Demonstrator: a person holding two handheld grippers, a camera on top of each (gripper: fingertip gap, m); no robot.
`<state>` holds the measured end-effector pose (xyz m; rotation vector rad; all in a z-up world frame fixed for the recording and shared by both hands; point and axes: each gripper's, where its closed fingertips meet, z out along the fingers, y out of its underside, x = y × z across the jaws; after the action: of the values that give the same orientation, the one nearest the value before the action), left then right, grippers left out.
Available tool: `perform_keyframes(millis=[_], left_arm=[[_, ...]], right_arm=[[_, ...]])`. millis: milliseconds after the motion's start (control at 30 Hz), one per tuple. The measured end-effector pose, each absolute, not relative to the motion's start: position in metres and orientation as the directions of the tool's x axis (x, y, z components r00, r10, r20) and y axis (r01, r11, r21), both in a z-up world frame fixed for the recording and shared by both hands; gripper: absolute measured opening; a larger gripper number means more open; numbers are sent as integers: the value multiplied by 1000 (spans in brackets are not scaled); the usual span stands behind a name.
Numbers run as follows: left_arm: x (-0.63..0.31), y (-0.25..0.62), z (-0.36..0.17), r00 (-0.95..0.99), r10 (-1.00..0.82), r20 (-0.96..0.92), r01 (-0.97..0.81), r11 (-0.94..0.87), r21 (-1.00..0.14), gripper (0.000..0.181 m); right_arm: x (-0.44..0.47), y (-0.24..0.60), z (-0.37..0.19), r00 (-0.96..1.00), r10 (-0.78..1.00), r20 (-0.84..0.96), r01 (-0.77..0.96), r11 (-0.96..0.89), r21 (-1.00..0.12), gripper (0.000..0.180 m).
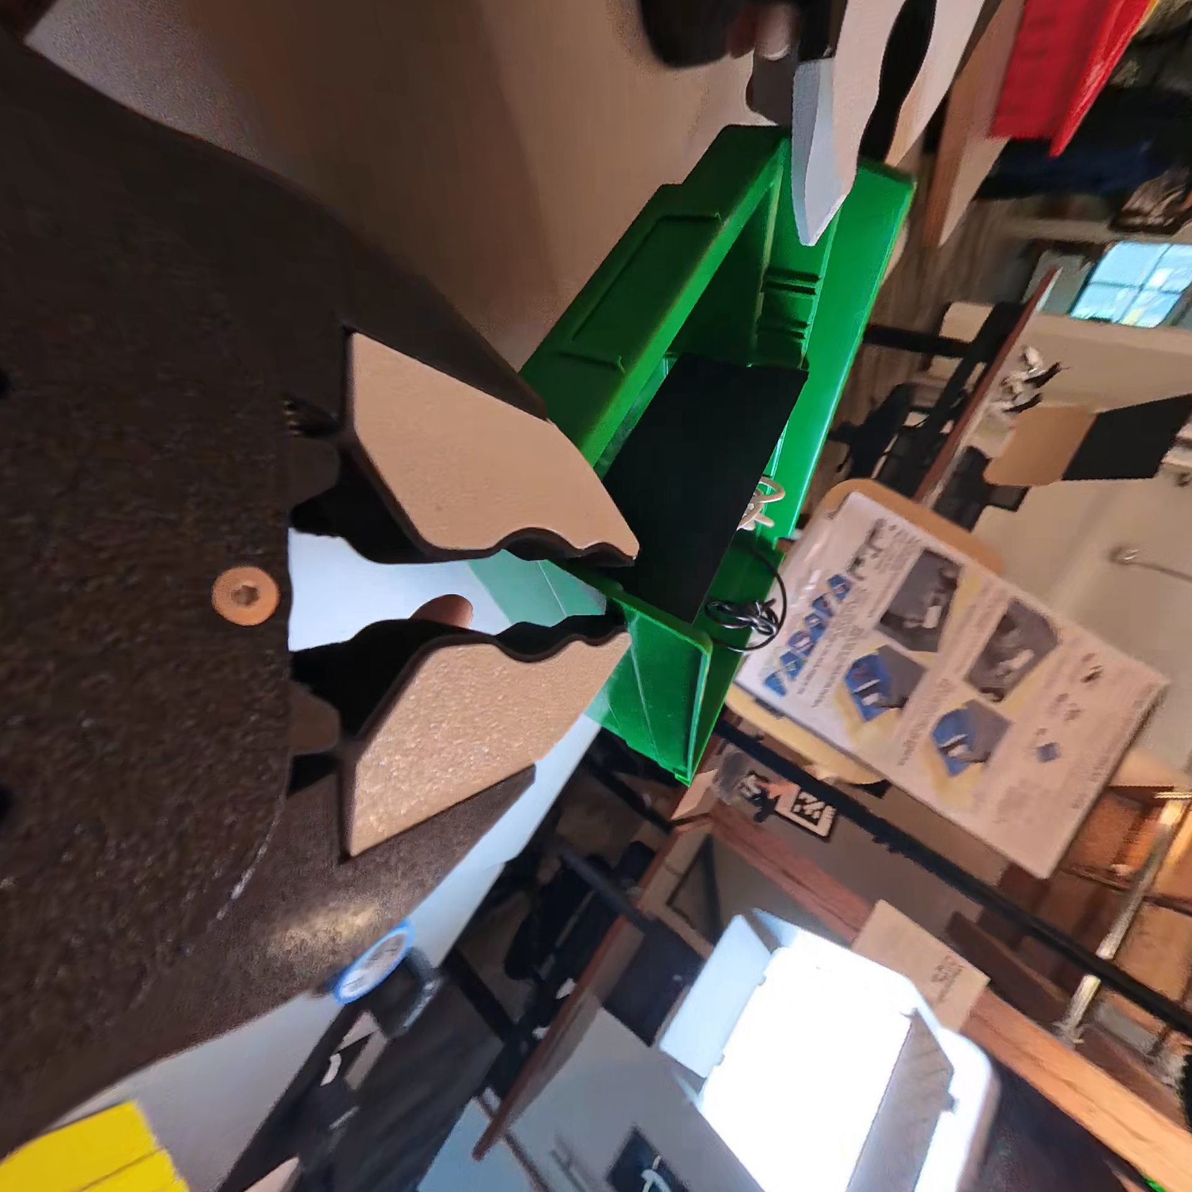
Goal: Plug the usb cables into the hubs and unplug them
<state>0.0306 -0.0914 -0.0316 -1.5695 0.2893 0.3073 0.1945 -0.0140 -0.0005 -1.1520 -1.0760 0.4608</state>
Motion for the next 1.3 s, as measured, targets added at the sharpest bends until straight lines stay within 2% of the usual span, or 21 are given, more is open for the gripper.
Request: perform_keyframes(millis=[167, 367, 500, 667, 800, 867, 933, 1033, 1133, 1167, 1300], left_arm=[[-35, -166, 21, 875, 194, -444, -450, -13, -893, 14], [-139, -283, 43, 738, 441, -511, -496, -159, -854, 14], [-197, -341, 14, 667, 535, -519, -440, -279, -854, 14], [-250, -370, -59, 697, 543, -469, -305, -368, -878, 14], [-265, -365, -92, 696, 555, -456, -284, -371, -884, 15], [-273, -356, -99, 701, 568, -432, -247, -374, -894, 14], [-286, -344, -110, 695, 590, -412, -200, -392, -898, 12], [-298, -319, -127, 704, 561, -437, -202, -431, -879, 14], [-312, -294, -149, 745, 514, -425, -161, -481, -862, 16], [-313, -289, -153, 776, 491, -396, -140, -478, -867, 22], [-310, -286, -116, 835, 493, -242, -86, -318, -944, 34]], right_arm=[[119, -63, 50, 319, 824, 468, 52, 478, -877, 16], [-22, -138, 68, 82, 865, 494, -89, 501, -861, 15], [-109, -179, 37, -62, 883, 465, -85, 459, -884, 14], [-176, -205, -37, -185, 912, 367, 27, 378, -925, 14], [-191, -200, -84, -185, 923, 336, 89, 356, -930, 15], [-195, -192, -100, -160, 913, 376, 159, 400, -903, 16], [-189, -187, -118, -225, 902, 369, 242, 419, -875, 22], [-163, -176, -111, -273, 892, 360, 230, 424, -876, 27], [-134, -148, -114, -373, 852, 368, 342, 494, -799, 45], [-126, -136, -120, -410, 835, 367, 396, 526, -752, 51], [-115, -79, -158, -536, 693, 483, 535, 721, -440, 71]])
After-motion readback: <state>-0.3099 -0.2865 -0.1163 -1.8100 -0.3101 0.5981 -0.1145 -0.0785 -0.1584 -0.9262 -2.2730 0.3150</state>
